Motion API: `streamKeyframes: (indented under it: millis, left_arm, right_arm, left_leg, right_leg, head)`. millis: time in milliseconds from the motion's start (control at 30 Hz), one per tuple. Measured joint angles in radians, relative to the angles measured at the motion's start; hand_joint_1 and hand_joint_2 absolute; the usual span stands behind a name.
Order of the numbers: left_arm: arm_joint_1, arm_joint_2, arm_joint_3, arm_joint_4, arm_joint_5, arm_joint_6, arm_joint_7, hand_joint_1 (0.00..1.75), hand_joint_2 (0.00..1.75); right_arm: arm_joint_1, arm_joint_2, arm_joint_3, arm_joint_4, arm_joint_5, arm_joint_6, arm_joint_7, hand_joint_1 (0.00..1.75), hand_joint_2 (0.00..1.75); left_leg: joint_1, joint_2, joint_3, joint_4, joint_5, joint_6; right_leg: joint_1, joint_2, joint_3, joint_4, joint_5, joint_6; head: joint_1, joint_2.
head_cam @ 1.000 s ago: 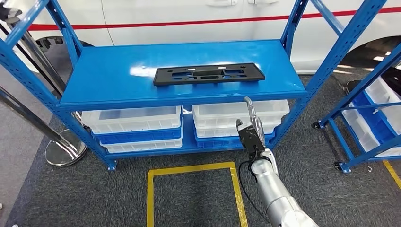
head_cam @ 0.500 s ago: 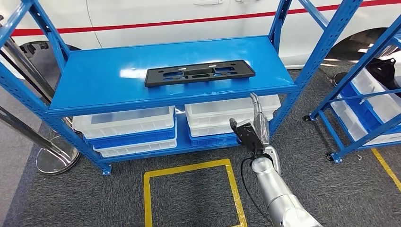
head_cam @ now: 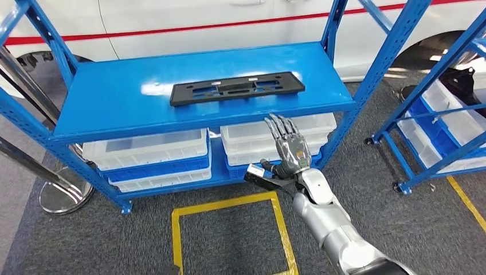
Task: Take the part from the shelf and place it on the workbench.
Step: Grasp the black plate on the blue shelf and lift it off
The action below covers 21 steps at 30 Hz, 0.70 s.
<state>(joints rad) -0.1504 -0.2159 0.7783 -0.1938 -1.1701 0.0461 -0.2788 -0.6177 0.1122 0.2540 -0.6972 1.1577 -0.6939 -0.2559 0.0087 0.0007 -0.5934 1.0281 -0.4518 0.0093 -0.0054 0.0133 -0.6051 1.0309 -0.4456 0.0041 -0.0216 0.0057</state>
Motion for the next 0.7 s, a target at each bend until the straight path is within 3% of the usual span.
streamKeyframes:
  millis: [100,200,233,267,300,367,433,500,600,633,700]
  left_arm:
    - [-0.001,-0.001,-0.003,-0.002,0.002,0.001,0.005,0.00,0.00]
    - [-0.005,-0.002,-0.004,-0.002,0.003,0.003,0.007,0.00,0.00]
    - [-0.006,-0.003,-0.004,-0.002,0.005,0.004,0.008,0.00,0.00]
    - [-0.006,-0.002,-0.004,-0.002,0.008,0.003,0.007,0.00,0.00]
    - [-0.006,-0.002,-0.004,-0.002,0.012,0.002,0.006,0.00,0.00]
    - [-0.006,-0.003,-0.004,-0.002,0.018,0.000,0.000,0.00,0.00]
    - [-0.008,-0.003,-0.004,-0.002,0.020,-0.004,-0.003,0.00,0.00]
    - [-0.010,-0.003,-0.004,-0.002,0.021,-0.006,-0.005,0.00,0.00]
    - [-0.012,-0.003,-0.004,-0.003,0.025,-0.009,-0.018,0.00,0.00]
    - [-0.013,-0.003,-0.004,-0.004,0.027,-0.010,-0.025,0.00,0.00]
    - [-0.013,-0.003,-0.004,-0.004,0.035,-0.014,-0.039,0.00,0.00]
  right_arm:
    - [-0.012,0.000,0.014,0.010,0.023,0.000,0.016,0.00,1.75]
    - [-0.022,0.000,0.022,0.021,0.016,0.004,0.015,0.00,1.75]
    - [-0.022,0.000,0.025,0.026,0.010,0.007,0.012,0.00,1.75]
    - [-0.022,0.000,0.027,0.030,0.002,0.011,0.008,0.00,1.75]
    - [-0.022,0.000,0.030,0.033,-0.004,0.015,0.005,0.00,1.75]
    - [-0.023,0.000,0.035,0.035,-0.012,0.022,-0.001,0.00,1.75]
    - [-0.024,0.001,0.042,0.035,-0.018,0.028,-0.004,0.00,1.75]
    - [-0.023,0.003,0.047,0.035,-0.022,0.031,-0.006,0.00,1.75]
    - [-0.022,0.006,0.054,0.033,-0.030,0.034,-0.006,0.00,1.75]
    - [-0.022,0.008,0.058,0.031,-0.036,0.037,-0.006,0.00,1.75]
    - [-0.017,0.012,0.064,0.023,-0.050,0.042,-0.004,0.00,1.75]
  left_leg:
    - [0.003,0.000,0.001,-0.008,0.008,0.018]
    - [0.004,0.003,0.002,-0.011,0.009,0.028]
    - [0.004,0.003,0.002,-0.010,0.009,0.029]
    - [0.004,0.003,0.002,-0.010,0.008,0.029]
    - [0.004,0.003,0.003,-0.010,0.008,0.029]
    - [0.004,0.002,0.008,-0.010,0.005,0.026]
    - [0.000,0.002,0.008,-0.008,0.002,0.018]
    - [-0.002,0.003,0.005,-0.008,0.001,0.008]
    - [-0.002,0.003,-0.001,0.012,-0.019,-0.006]
    - [-0.001,0.003,-0.017,0.051,-0.043,-0.010]
    - [0.001,0.002,-0.076,0.180,-0.106,-0.015]
  right_leg:
    - [-0.004,-0.003,-0.013,0.027,-0.021,0.016]
    - [-0.008,-0.006,-0.093,0.195,-0.105,0.028]
    - [-0.008,-0.007,-0.122,0.251,-0.122,0.030]
    - [-0.009,-0.007,-0.136,0.275,-0.120,0.031]
    - [-0.009,-0.007,-0.131,0.261,-0.099,0.030]
    - [-0.008,-0.009,-0.075,0.138,-0.028,0.023]
    - [-0.002,-0.012,-0.023,0.027,0.009,0.013]
    - [0.003,-0.011,-0.014,0.001,0.008,0.005]
    - [-0.003,-0.009,-0.009,-0.007,0.012,-0.013]
    - [-0.005,-0.009,-0.007,-0.010,0.013,-0.019]
    - [-0.004,-0.010,-0.005,-0.010,0.012,-0.027]
  head:
    - [0.000,0.000]
    - [0.000,0.000]
    - [0.000,0.000]
    - [0.000,0.000]
    - [0.001,0.000]
    - [0.001,0.000]
    - [0.000,0.000]
    - [0.000,0.000]
    - [0.000,0.000]
    - [0.000,0.000]
    - [0.000,0.000]
